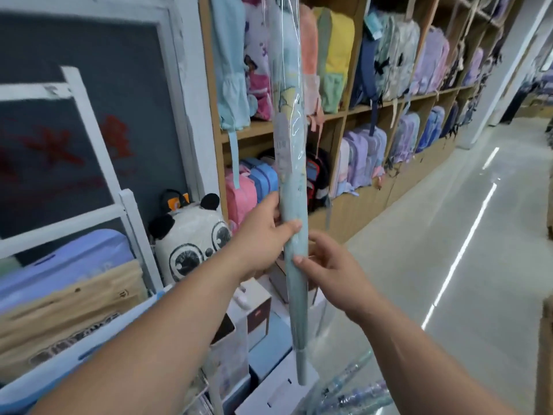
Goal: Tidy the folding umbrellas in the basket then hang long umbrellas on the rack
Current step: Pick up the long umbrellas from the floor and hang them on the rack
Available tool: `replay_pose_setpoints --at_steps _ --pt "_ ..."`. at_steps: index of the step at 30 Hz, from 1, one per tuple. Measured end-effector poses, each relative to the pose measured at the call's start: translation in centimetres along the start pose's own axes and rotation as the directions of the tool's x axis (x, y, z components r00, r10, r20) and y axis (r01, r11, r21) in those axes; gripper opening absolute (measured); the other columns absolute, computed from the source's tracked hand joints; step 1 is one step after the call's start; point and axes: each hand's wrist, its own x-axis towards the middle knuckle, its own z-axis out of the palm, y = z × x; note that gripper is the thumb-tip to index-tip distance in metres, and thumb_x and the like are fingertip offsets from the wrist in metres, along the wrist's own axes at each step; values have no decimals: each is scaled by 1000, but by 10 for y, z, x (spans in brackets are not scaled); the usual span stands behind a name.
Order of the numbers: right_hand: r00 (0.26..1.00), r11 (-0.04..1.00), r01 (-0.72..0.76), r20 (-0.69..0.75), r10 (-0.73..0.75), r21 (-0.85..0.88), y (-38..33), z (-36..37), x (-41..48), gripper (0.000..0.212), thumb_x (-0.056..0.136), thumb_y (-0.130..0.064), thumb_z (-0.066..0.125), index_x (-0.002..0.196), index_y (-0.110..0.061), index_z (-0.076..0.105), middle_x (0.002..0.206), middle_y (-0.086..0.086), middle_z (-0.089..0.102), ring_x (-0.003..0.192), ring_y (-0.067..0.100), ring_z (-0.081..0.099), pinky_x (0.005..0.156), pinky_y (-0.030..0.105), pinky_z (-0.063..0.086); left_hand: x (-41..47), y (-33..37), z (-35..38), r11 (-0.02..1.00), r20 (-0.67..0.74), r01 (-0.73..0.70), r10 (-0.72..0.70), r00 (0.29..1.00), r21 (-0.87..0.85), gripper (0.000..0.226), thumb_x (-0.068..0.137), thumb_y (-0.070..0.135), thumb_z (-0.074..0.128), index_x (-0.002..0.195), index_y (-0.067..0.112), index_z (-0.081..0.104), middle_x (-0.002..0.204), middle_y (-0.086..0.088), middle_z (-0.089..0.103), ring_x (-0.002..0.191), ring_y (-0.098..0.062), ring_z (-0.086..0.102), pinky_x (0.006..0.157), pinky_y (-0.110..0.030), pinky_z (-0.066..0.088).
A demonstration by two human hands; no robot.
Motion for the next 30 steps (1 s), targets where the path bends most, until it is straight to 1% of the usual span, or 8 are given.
replay_pose_setpoints --at_steps 3,6,9,15,19,22,26,30 --pt "996 996 82 35 -83 34 -4 3 26 34 96 -21 66 126 -35 60 109 -6 74 98 15 72 82 40 59 18 19 -15 1000 -56 -12 13 998 25 32 98 13 61 124 30 53 114 3 72 102 -21 71 64 -33 60" --pt "984 984 158 67 -163 79 -15 -2 56 33 96 -14 65 125 -28 62 112 -6 74 104 14 71 92 46 58 32 36 -22 999 -172 -23 30 985 39 29 94 13 66 120 25 58 110 -1 74 101 -23 72 82 -47 61" --pt "963 963 241 94 -253 124 -31 -7 85 36 95 -11 65 128 -23 62 111 -3 74 103 14 71 91 45 58 40 49 -24 999 -330 -27 39 943 42 33 89 19 72 120 27 63 103 -3 75 96 -30 72 79 -55 61" --pt "897 902 363 176 -406 233 -65 -15 138 36 94 -5 62 125 -25 62 115 -2 73 109 15 69 94 45 56 32 53 -16 998 -421 39 -13 907 53 29 97 25 65 124 34 61 108 -9 72 90 -24 74 62 -36 61" --pt "863 883 406 217 -455 237 -95 -8 166 31 92 -18 67 119 -30 61 107 -3 74 98 17 71 87 44 58 19 53 -21 994 -453 57 -10 891 90 58 96 17 66 141 46 45 108 -8 72 97 -25 73 79 -48 60" --pt "831 866 425 265 -489 265 -128 10 184 28 90 -21 68 114 -31 58 102 -1 75 92 24 72 79 47 60 14 65 -35 987 -540 44 48 840 156 81 89 -2 67 147 47 37 101 -15 69 84 -32 71 77 -51 60" --pt "778 838 483 315 -544 254 -183 44 197 31 92 -22 68 119 -29 56 100 -4 74 88 14 72 71 33 57 14 93 -75 974 -672 41 121 731 221 75 88 1 69 141 46 41 91 -18 70 79 -35 70 80 -60 57" --pt "782 864 441 369 -503 243 -229 87 205 33 90 -26 68 122 -28 58 97 4 73 86 21 74 76 49 62 2 113 -125 945 -679 82 165 715 316 71 92 7 67 138 54 39 97 -19 70 88 -41 70 73 -62 58"
